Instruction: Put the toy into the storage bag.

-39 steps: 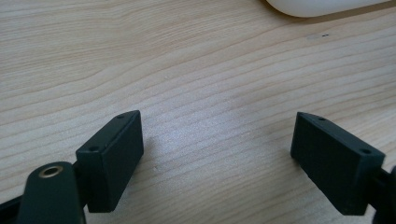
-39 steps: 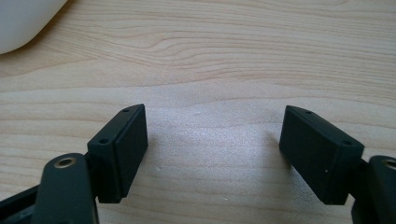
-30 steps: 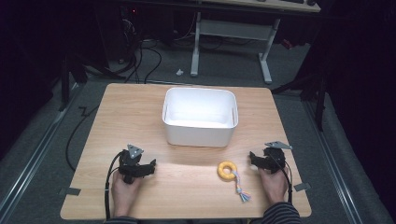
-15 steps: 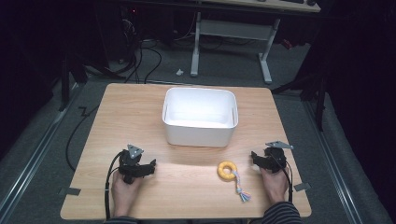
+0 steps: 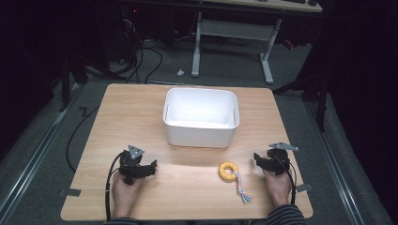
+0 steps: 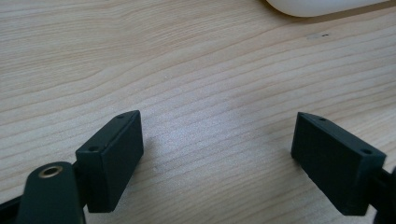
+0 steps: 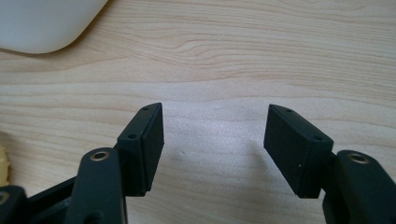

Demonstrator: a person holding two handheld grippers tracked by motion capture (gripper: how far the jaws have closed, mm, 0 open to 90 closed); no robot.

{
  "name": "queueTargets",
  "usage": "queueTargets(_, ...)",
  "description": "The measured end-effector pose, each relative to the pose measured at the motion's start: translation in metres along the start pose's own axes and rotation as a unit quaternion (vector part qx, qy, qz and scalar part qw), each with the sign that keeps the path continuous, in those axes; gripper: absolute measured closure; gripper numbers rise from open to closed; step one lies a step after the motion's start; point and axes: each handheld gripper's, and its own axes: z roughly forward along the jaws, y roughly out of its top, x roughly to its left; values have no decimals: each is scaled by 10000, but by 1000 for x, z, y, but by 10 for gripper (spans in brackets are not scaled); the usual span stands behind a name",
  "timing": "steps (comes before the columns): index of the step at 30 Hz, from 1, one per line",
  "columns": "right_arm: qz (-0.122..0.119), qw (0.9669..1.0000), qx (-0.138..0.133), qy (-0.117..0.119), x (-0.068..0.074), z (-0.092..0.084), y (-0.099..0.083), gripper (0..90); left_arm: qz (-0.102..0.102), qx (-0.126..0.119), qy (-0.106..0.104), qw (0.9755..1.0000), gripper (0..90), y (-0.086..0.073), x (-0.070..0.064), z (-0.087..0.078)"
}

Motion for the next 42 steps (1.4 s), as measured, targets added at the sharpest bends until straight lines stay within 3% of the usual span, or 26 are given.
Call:
queueTargets(10, -1, 9997, 24, 242, 0, -8, -1, 416, -4, -5, 1, 10000, 170, 0, 0, 0)
queueTargets(20, -195, 9991, 3, 380, 5, -18, -1, 487, 4, 3, -2, 10000, 170, 0, 0, 0)
queueTargets(42, -687, 9941, 32, 843, 27, -28, 6, 480, 3, 2, -4, 10000, 169, 0, 0, 0)
